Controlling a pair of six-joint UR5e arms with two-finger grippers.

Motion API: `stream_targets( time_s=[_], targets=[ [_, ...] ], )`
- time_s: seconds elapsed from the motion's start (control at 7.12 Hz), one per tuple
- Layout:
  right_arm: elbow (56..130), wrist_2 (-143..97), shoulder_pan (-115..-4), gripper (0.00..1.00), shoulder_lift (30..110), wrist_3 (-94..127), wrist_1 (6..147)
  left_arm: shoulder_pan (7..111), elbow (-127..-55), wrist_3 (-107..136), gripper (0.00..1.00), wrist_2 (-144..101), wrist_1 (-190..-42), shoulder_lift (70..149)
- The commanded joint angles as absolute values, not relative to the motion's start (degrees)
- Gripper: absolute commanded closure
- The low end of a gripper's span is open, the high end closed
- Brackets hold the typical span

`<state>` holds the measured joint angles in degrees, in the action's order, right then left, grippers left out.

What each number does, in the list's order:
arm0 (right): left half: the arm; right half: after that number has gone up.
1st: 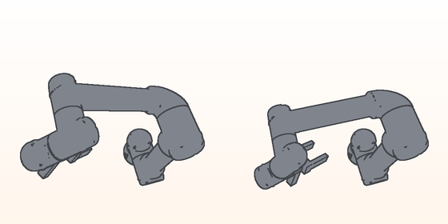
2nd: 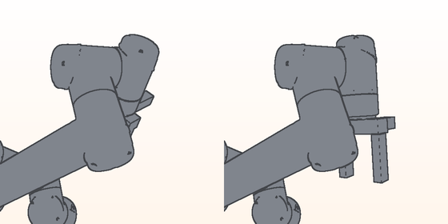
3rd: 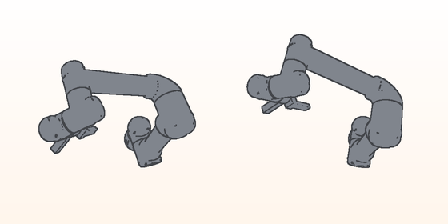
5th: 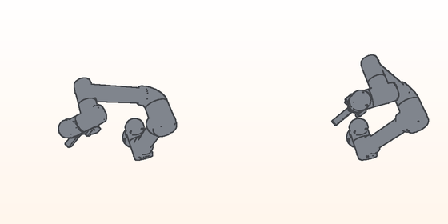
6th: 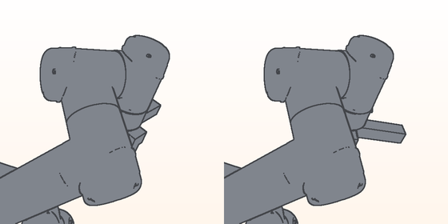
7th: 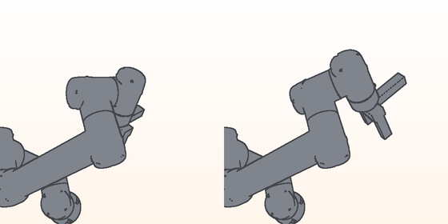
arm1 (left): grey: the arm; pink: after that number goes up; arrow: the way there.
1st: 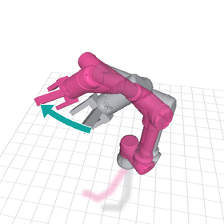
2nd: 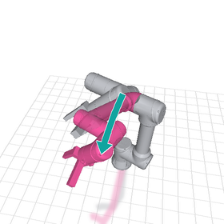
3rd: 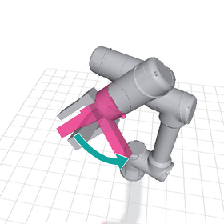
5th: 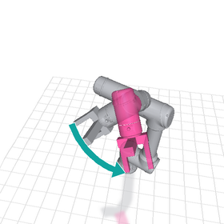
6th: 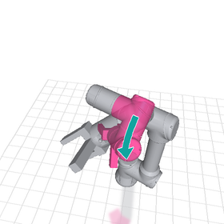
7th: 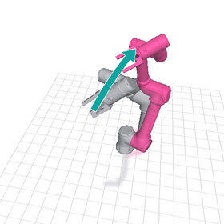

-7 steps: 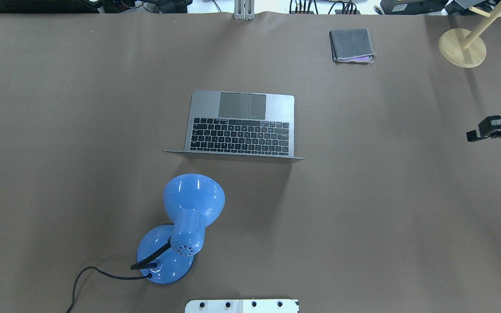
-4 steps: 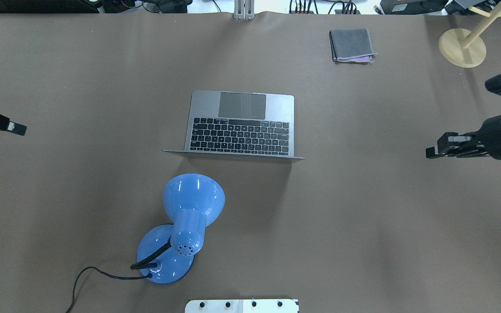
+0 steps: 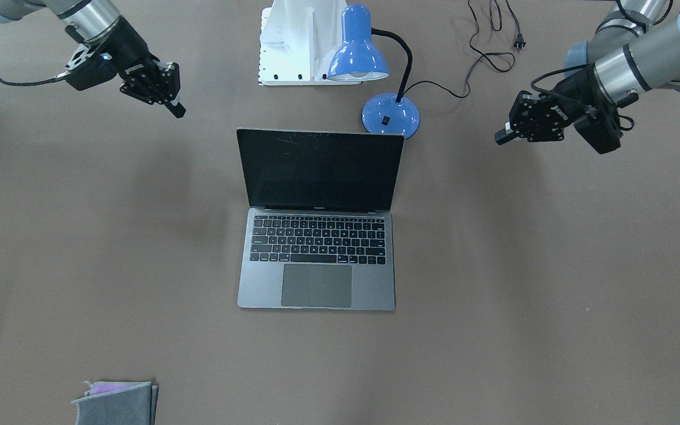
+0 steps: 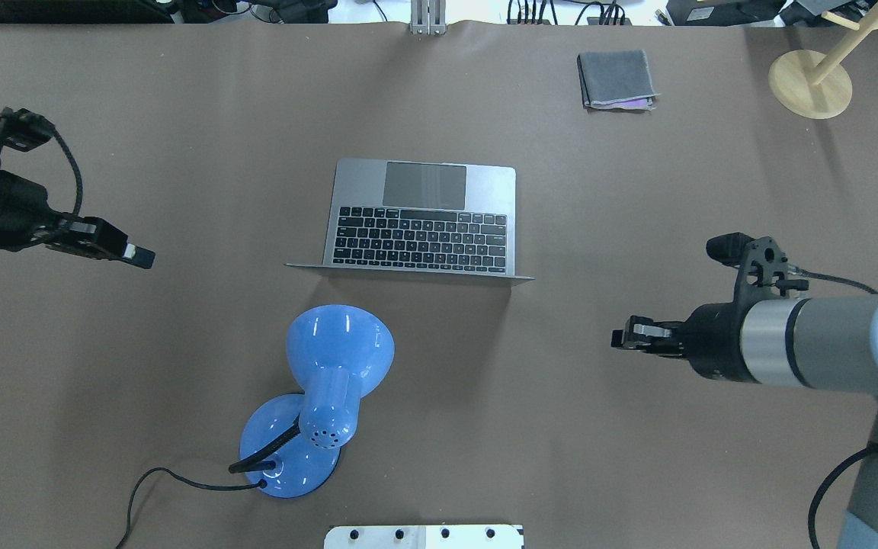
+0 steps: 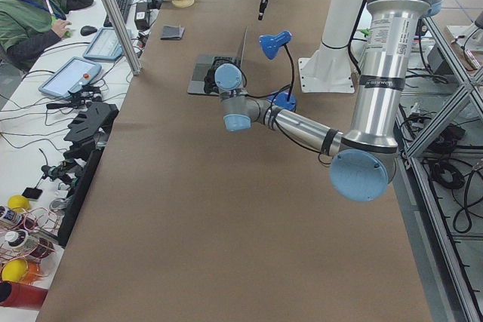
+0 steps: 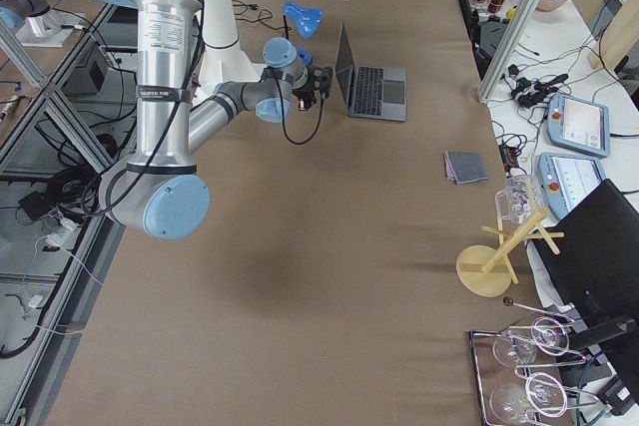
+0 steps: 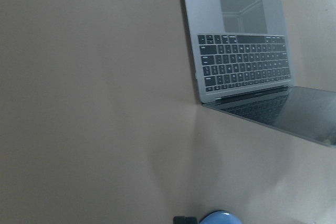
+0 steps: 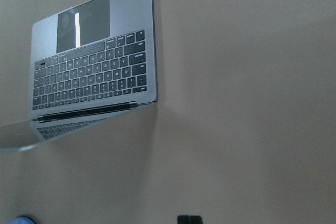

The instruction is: Close laptop

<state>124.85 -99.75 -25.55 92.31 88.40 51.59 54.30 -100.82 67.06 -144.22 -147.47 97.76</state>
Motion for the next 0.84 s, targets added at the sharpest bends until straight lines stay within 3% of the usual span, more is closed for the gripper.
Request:
stream_targets(
  time_s=[0.0, 0.7],
  targets=[
    [125.0, -92.3, -18.9, 1.00, 89.9, 91.1, 51.7, 47.3, -100.9, 73.1, 1.00, -136.6, -147.7, 101.8],
    [124.2, -88.9, -16.5, 1.00, 83.4, 92.1, 56.0, 37.5, -100.7, 76.0, 1.00, -127.1, -147.7, 104.2]
  ],
)
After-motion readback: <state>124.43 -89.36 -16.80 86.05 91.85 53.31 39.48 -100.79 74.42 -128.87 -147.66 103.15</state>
